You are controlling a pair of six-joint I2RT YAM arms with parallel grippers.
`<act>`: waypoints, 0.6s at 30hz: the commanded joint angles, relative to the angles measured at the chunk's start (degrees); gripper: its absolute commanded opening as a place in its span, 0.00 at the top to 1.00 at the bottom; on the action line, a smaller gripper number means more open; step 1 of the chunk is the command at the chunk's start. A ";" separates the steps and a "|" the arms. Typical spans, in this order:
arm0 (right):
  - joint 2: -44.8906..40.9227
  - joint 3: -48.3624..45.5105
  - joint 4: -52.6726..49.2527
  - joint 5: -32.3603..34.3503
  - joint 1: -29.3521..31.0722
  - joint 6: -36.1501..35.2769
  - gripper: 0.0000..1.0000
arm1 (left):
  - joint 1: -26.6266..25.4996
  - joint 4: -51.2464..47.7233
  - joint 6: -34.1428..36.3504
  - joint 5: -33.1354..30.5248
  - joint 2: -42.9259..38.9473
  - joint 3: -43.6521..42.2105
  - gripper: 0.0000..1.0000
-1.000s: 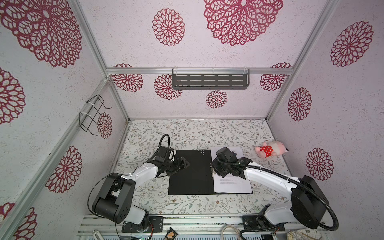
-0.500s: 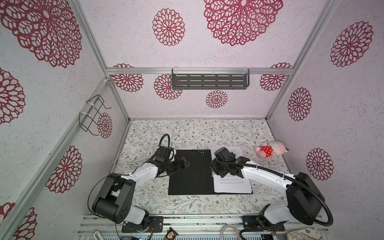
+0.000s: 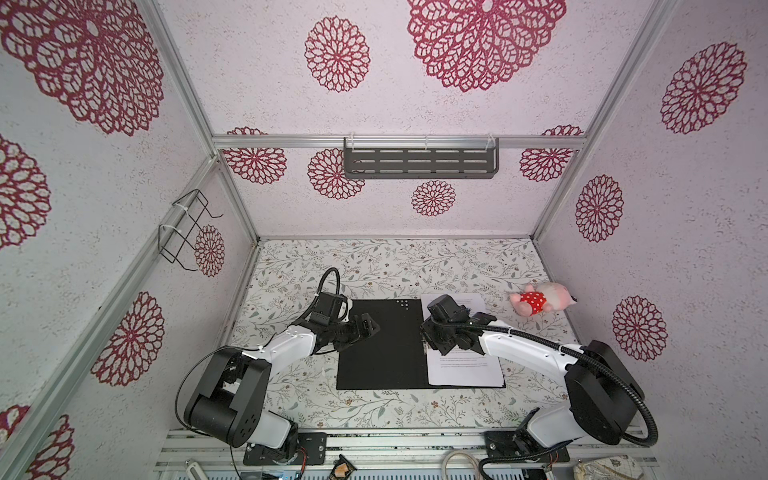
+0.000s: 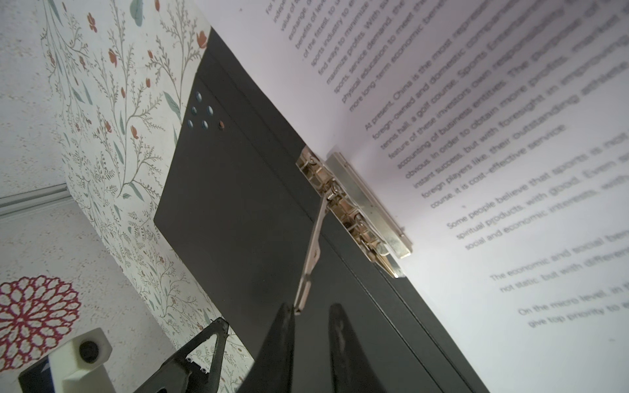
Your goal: Put the files into the folder
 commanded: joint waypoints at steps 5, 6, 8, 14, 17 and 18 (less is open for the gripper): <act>0.41 1.37 -0.63 0.81 -1.45 -0.69 0.79 | -0.28 1.44 -0.40 0.37 -0.05 -0.50 0.01; 0.58 1.35 -0.67 0.60 -1.45 -0.70 0.80 | -0.28 1.47 -0.40 0.37 -0.09 -0.50 0.01; 0.89 1.06 -0.42 -0.09 -1.45 -0.61 0.82 | -0.29 1.46 -0.40 0.37 -0.05 -0.51 0.01; 1.27 0.42 1.06 -1.42 -1.45 -0.52 0.86 | -0.29 1.64 -0.40 0.38 0.04 -0.50 0.01; 0.93 0.37 0.85 -1.25 -1.38 -0.71 0.86 | -0.33 1.77 -0.47 0.50 0.09 -0.59 0.01; 0.86 0.37 0.63 -1.18 -1.42 -0.79 0.86 | -0.35 1.81 -0.49 0.46 0.20 -0.60 0.01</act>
